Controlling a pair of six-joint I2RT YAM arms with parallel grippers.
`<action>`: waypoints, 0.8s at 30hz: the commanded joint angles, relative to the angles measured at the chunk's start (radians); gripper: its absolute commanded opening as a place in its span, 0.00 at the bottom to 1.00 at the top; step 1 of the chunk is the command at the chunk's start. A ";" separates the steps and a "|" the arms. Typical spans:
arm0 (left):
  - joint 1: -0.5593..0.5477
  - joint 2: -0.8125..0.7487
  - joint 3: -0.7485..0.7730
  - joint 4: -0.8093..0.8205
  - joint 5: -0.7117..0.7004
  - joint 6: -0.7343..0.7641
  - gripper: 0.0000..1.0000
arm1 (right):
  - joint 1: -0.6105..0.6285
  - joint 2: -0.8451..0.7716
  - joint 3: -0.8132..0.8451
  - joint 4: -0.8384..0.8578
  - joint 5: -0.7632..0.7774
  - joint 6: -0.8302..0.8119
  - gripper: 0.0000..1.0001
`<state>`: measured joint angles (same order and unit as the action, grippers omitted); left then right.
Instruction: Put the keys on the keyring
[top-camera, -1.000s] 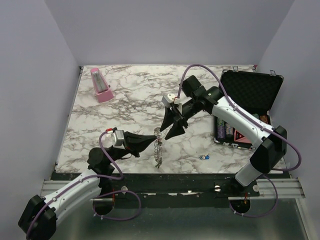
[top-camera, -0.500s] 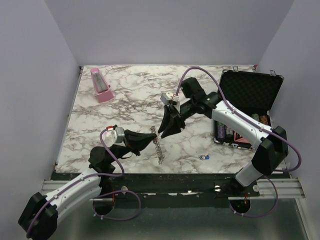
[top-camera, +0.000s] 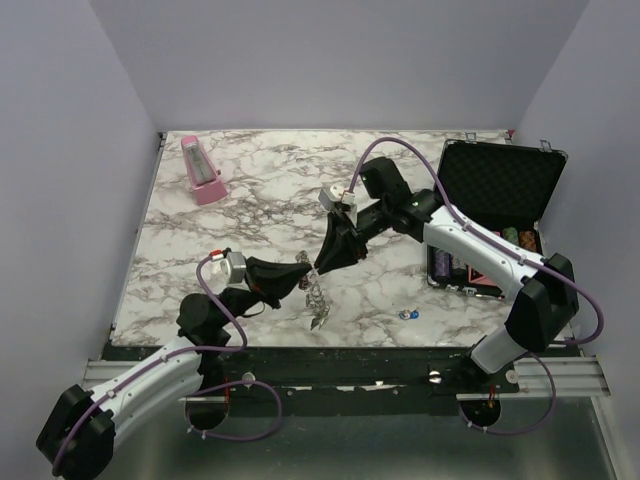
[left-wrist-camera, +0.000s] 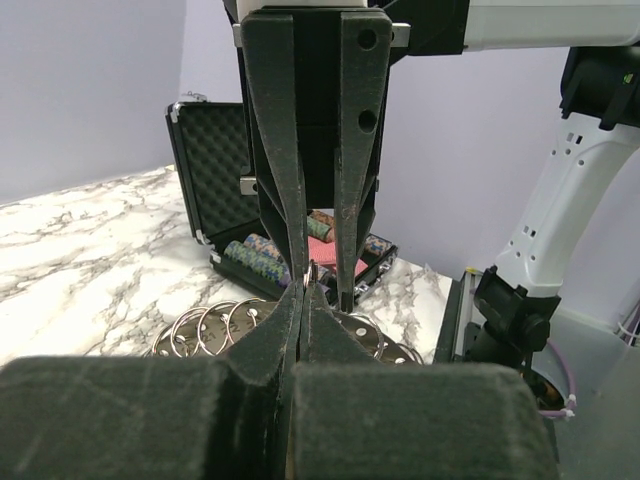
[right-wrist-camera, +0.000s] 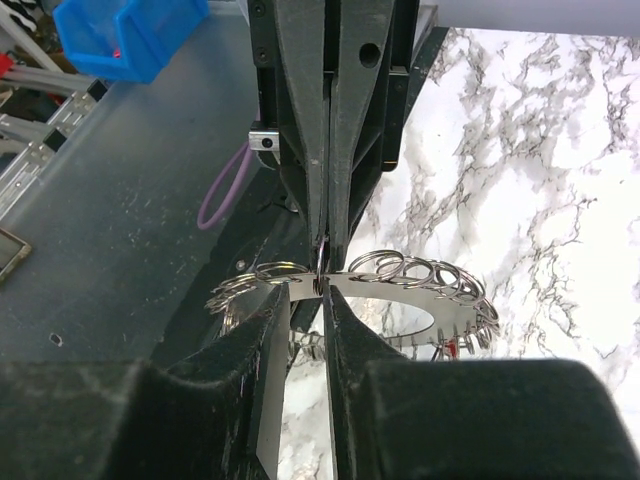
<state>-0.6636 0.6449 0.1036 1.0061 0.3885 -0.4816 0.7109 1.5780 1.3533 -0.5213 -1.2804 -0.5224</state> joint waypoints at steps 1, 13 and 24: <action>-0.007 -0.016 0.015 0.042 -0.046 -0.005 0.00 | 0.010 -0.030 -0.014 0.072 0.018 0.067 0.25; -0.008 -0.016 0.015 0.026 -0.068 0.006 0.00 | 0.012 -0.030 -0.039 0.145 0.026 0.145 0.16; -0.010 -0.075 0.050 -0.162 -0.051 0.044 0.07 | 0.013 -0.021 0.018 0.009 0.062 0.035 0.01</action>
<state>-0.6697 0.6323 0.1062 0.9741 0.3511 -0.4782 0.7124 1.5764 1.3273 -0.3981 -1.2373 -0.3927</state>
